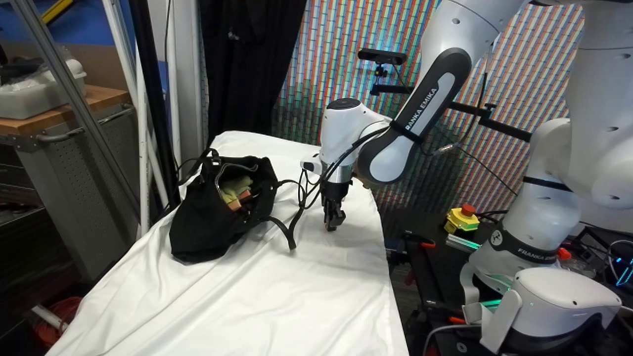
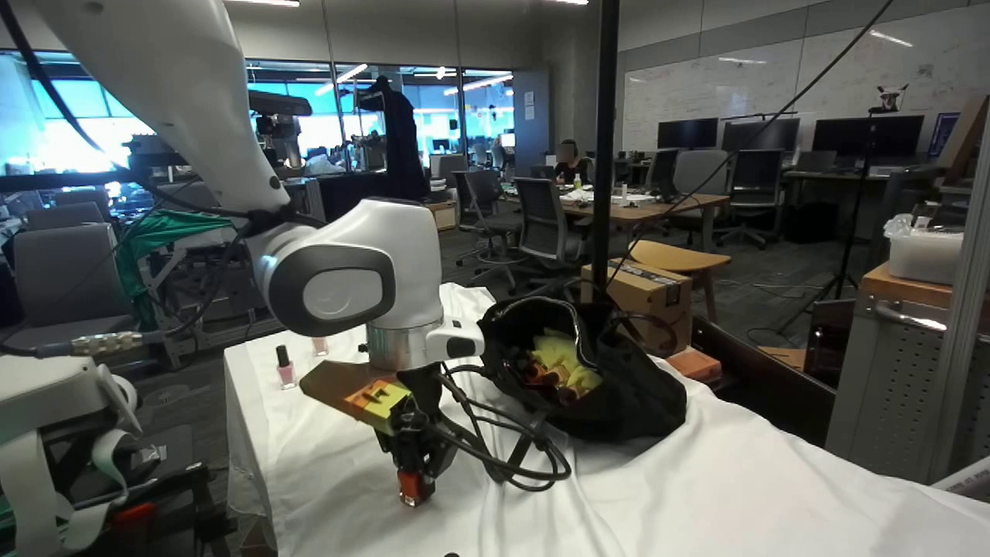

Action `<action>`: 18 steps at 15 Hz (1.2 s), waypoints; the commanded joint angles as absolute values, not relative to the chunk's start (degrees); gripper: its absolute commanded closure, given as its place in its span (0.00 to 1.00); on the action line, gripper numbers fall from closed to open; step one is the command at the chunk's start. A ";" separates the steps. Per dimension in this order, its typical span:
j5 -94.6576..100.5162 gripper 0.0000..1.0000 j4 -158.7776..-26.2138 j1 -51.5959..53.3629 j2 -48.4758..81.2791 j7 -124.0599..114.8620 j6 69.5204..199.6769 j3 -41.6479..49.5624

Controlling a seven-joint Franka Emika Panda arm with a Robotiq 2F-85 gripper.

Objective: Pick up all the nail polish on the table and put them in the bag

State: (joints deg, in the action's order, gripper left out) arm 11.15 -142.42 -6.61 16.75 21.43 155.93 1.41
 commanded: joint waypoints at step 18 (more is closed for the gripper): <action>23.14 0.85 -116.71 3.65 19.32 -13.92 142.54 4.82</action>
State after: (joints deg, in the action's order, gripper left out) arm 21.17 -123.31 2.26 14.59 -8.22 142.22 3.43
